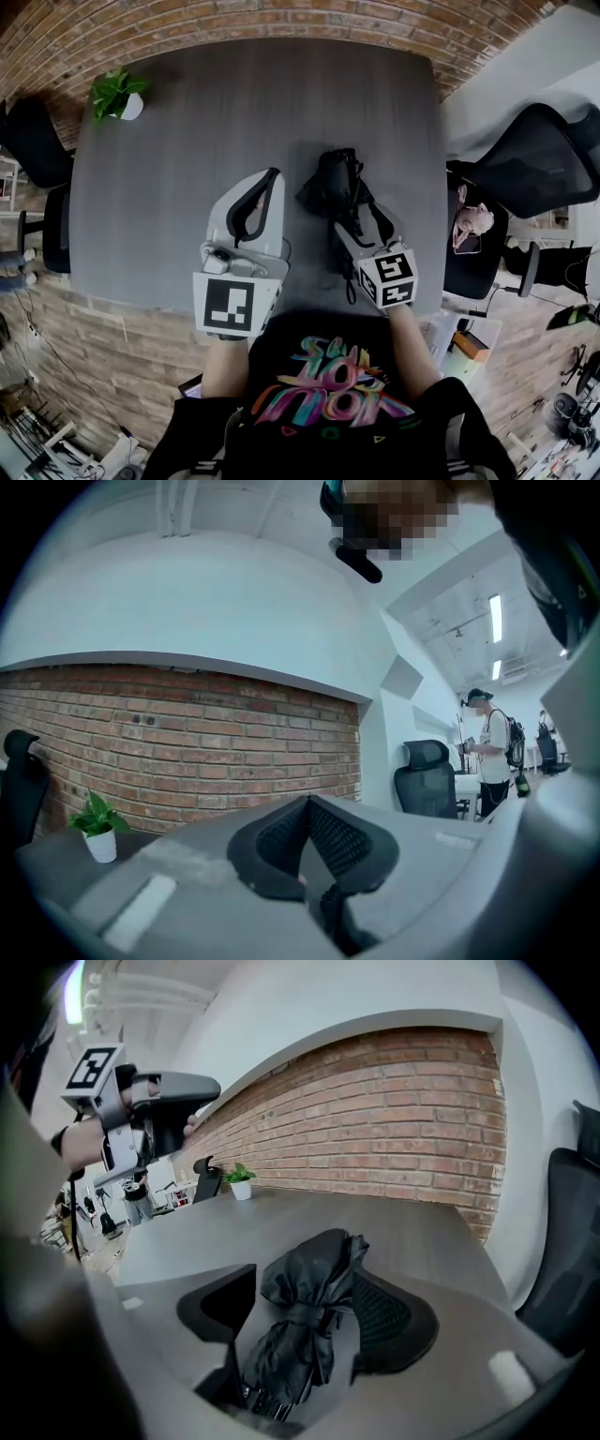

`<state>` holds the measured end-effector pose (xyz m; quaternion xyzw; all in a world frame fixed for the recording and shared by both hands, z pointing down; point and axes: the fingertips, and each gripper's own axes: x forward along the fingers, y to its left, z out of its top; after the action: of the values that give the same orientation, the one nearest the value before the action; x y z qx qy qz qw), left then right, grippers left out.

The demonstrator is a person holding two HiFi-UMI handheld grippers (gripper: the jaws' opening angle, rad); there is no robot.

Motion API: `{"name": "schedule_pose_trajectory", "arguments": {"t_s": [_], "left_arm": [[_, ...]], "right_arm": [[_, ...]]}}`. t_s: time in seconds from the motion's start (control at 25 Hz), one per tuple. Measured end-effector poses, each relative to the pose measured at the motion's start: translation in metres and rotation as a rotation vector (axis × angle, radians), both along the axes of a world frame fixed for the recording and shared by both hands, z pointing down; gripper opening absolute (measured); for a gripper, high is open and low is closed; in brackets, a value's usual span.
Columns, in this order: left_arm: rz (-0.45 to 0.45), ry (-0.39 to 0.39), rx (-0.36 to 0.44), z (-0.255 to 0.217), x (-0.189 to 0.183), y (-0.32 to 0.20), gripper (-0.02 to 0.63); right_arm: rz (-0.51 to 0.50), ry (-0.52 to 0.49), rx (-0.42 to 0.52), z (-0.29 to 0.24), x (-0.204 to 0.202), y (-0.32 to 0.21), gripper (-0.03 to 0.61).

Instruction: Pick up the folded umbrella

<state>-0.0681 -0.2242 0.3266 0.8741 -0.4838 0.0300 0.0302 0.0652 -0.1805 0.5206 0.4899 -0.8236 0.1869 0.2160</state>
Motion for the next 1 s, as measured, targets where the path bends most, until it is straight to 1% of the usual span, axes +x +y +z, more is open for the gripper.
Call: {"name": "schedule_pose_trajectory", "arguments": {"t_s": [0.44, 0.64, 1.0], "left_arm": [[-0.008, 0.005, -0.021, 0.010, -0.004, -0.002, 0.002], [-0.012, 0.003, -0.026, 0.013, -0.005, -0.002, 0.002], [-0.032, 0.003, -0.026, 0.015, -0.008, 0.001, 0.002]], "right_arm": [[0.020, 0.016, -0.182, 0.055, 0.001, 0.001, 0.319], [0.007, 0.008, -0.262, 0.073, -0.004, -0.003, 0.322], [-0.017, 0.031, -0.378, 0.095, -0.008, -0.011, 0.330]]}}
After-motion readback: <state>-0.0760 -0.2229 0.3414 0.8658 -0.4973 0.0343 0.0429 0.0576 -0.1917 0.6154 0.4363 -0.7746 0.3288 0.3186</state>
